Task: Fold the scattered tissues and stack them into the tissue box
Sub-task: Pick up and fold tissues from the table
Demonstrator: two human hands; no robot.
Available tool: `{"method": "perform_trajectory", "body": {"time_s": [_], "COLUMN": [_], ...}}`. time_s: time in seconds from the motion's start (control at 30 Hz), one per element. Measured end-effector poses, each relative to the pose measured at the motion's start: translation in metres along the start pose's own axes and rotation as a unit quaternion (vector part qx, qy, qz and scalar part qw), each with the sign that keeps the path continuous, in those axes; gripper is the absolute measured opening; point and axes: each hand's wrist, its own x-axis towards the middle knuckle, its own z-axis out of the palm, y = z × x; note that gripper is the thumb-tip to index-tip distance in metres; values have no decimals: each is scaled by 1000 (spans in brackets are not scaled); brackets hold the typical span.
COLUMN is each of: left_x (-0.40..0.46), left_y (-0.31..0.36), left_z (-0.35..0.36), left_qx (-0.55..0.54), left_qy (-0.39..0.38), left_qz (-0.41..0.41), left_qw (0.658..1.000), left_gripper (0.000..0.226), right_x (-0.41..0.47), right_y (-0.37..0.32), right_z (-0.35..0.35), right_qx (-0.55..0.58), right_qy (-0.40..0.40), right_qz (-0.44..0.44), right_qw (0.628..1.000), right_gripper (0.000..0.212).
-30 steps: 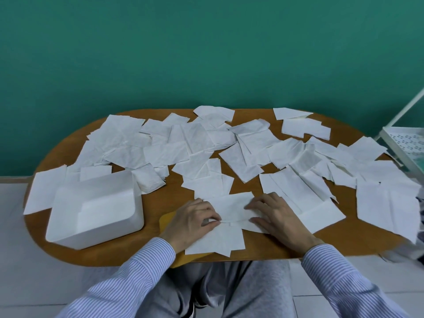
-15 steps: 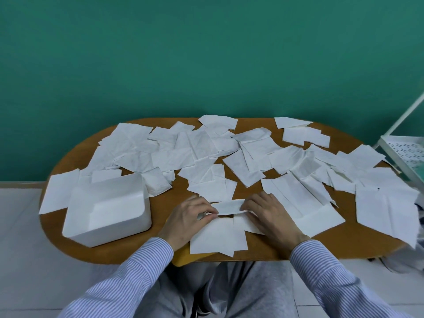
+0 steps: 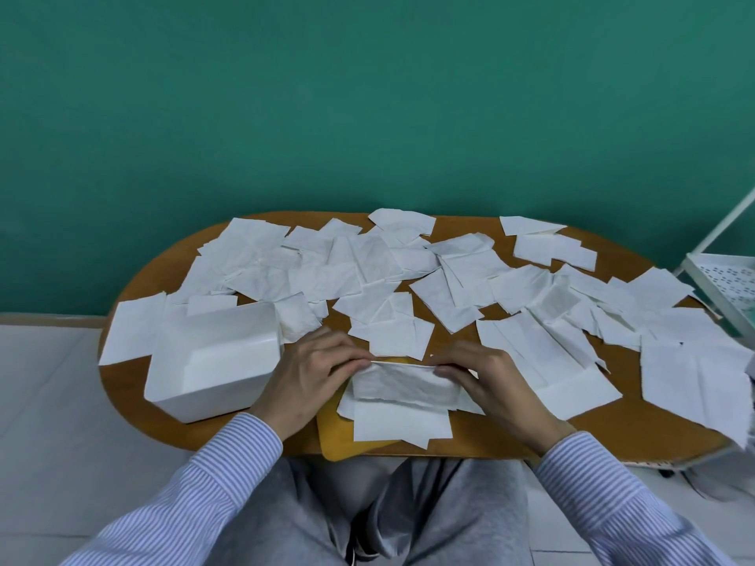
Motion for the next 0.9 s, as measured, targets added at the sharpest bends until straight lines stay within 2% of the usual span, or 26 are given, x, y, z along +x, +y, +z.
{"method": "perform_trajectory", "body": {"time_s": [0.17,0.37,0.63,0.9], "left_x": [-4,-2,-8,-7], "left_y": [-4,-22,-38,-44], "left_z": [2,28,54,58], "left_qx": [-25,-12,24,20], "left_qy": [-27,-110,-147,-152], "left_qz": [-28,-88,-137,-140], "left_qw": [999,990,979,978], "left_gripper": [19,18,24,24], "right_x": [-3,4,12,11], "right_y": [5,24,42,46], "right_z": [10,31,52,55], "right_qx": [82,68,31,16], "right_qy": [-40,-114,-126,-131], "right_qz": [106,179,192,180], "right_qw": [990,975,973,975], "right_gripper": [15,16,16,17]}}
